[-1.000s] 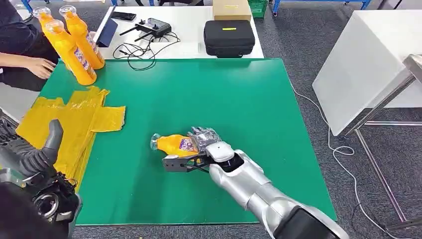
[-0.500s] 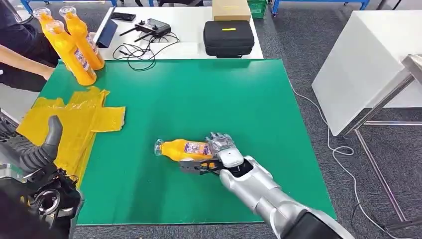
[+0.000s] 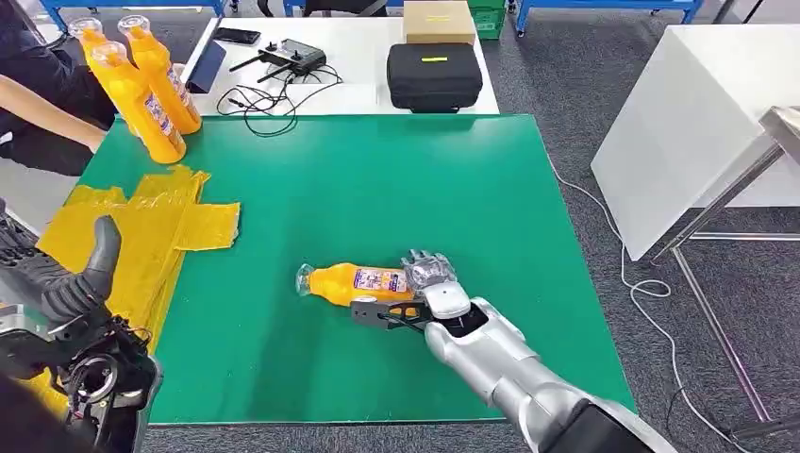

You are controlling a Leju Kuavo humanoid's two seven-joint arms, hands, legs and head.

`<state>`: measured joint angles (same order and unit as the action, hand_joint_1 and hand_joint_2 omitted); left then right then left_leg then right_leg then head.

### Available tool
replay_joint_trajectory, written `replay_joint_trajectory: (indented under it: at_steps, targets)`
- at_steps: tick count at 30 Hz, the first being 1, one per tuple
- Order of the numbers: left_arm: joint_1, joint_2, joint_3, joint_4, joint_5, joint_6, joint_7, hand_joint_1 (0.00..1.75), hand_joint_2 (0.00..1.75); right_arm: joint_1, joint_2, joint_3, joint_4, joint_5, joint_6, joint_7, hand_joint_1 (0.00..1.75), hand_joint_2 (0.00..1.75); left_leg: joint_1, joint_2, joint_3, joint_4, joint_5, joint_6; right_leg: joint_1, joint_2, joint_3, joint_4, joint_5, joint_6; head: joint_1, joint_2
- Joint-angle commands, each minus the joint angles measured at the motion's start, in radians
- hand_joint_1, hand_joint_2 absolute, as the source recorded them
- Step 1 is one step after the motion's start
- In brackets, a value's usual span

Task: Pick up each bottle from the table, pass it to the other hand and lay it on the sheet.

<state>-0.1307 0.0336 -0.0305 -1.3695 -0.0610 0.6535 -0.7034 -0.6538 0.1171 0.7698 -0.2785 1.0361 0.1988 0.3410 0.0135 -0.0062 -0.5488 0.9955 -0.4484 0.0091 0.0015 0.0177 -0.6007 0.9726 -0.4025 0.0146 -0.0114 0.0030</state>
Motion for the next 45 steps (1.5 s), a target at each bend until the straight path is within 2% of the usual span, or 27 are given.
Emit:
replay_joint_trajectory:
  at_steps: [1, 9, 11, 14, 17, 18, 36, 37, 39, 40, 41, 42, 45]
  targets:
    - [-0.042, -0.021, -0.027, 0.076, -0.006, -0.011, 0.005, 0.0, 1.75, 0.052, -0.035, -0.028, 0.05, -0.001, -0.003, 0.005, 1.73, 1.75, 0.0, -0.004, 0.002, -0.002, 0.0, 0.0, 0.0, -0.005, 0.004, -0.002, -0.001, 0.001, 0.0, 0.0]
    - [-0.064, -0.033, -0.026, 0.106, -0.013, -0.021, 0.005, 0.0, 1.75, 0.072, -0.036, -0.042, 0.038, -0.006, -0.035, -0.01, 1.75, 1.75, 0.0, -0.005, 0.003, -0.002, 0.001, 0.001, 0.0, -0.008, 0.005, -0.003, 0.0, 0.001, 0.0, 0.0]
    - [-0.065, -0.035, -0.022, 0.112, -0.014, -0.029, 0.005, 0.0, 1.75, 0.072, -0.033, -0.052, 0.034, -0.012, -0.045, -0.022, 1.75, 1.75, 0.0, -0.003, 0.005, -0.001, 0.0, 0.0, 0.0, -0.004, 0.006, -0.002, 0.0, 0.0, 0.0, 0.0]
    - [-0.08, -0.043, -0.006, 0.154, -0.01, -0.068, 0.005, 0.0, 1.75, 0.066, -0.019, -0.09, 0.023, -0.042, -0.059, -0.068, 1.75, 1.75, 0.0, -0.004, 0.006, -0.003, 0.001, 0.001, 0.0, -0.007, 0.007, -0.003, 0.0, 0.001, 0.0, 0.0]
    - [-0.137, -0.051, 0.038, 0.343, 0.046, -0.226, 0.013, 0.0, 1.75, 0.057, -0.006, -0.167, 0.002, -0.104, -0.093, -0.161, 1.75, 1.75, 0.0, -0.002, 0.006, -0.003, 0.001, 0.0, 0.0, -0.005, 0.007, -0.003, 0.0, 0.0, 0.0, 0.0]
    - [-0.148, -0.045, 0.043, 0.379, 0.075, -0.297, 0.062, 0.0, 1.75, 0.05, -0.005, -0.195, -0.008, -0.131, -0.104, -0.191, 1.75, 1.75, 0.0, -0.002, 0.007, -0.003, 0.001, 0.0, -0.001, -0.004, 0.007, -0.002, 0.0, 0.0, 0.0, 0.0]
    - [-0.16, -0.047, 0.054, 0.41, 0.075, -0.314, 0.048, 0.0, 1.75, 0.046, -0.008, -0.2, -0.009, -0.132, -0.098, -0.195, 1.75, 1.75, 0.001, -0.001, -0.002, -0.001, 0.001, 0.0, 0.0, -0.003, -0.001, 0.0, 0.001, -0.002, 0.0, 0.0]
    - [-0.164, -0.046, 0.055, 0.427, 0.117, -0.406, 0.103, 0.0, 1.75, 0.048, -0.006, -0.22, -0.014, -0.15, -0.113, -0.221, 1.75, 1.75, 0.001, 0.0, -0.002, -0.001, 0.001, 0.0, 0.0, -0.002, -0.001, 0.0, 0.002, -0.003, 0.0, 0.0]
    - [-0.187, -0.04, 0.108, 0.544, 0.323, -0.722, 0.266, 0.0, 1.75, 0.017, 0.0, -0.31, -0.046, -0.239, -0.181, -0.353, 1.75, 1.75, 0.001, 0.0, -0.002, -0.001, 0.001, 0.0, 0.0, -0.003, -0.001, 0.0, 0.001, -0.003, 0.0, 0.0]
    - [-0.2, -0.032, 0.114, 0.613, 0.361, -0.801, 0.273, 0.0, 1.75, -0.003, 0.0, -0.33, -0.064, -0.26, -0.189, -0.382, 1.75, 1.75, 0.001, 0.001, -0.002, -0.001, 0.001, 0.0, 0.0, -0.001, -0.002, 0.0, 0.002, -0.003, 0.0, 0.0]
    - [-0.207, -0.03, 0.124, 0.67, 0.401, -0.869, 0.281, 0.0, 1.75, -0.013, -0.002, -0.347, -0.107, -0.259, -0.297, -0.398, 1.75, 1.75, 0.0, 0.002, -0.002, -0.001, 0.001, 0.0, -0.001, 0.0, -0.003, 0.001, 0.002, -0.003, 0.0, 0.0]
    - [-0.204, -0.025, 0.128, 0.71, 0.412, -0.908, 0.266, 0.0, 1.75, -0.03, -0.001, -0.312, -0.155, -0.176, -0.433, -0.335, 1.75, 1.75, -0.001, 0.003, -0.002, -0.001, 0.001, 0.0, -0.001, 0.001, -0.003, 0.001, 0.002, -0.003, 0.0, 0.0]
    - [-0.169, -0.033, 0.14, 0.71, 0.424, -0.954, 0.249, 0.0, 1.75, 0.077, 0.003, -0.37, -0.389, -0.18, -0.453, -0.376, 1.75, 1.75, -0.001, 0.006, -0.007, -0.001, 0.001, -0.001, -0.002, 0.003, -0.008, 0.002, 0.003, -0.002, 0.0, 0.0]
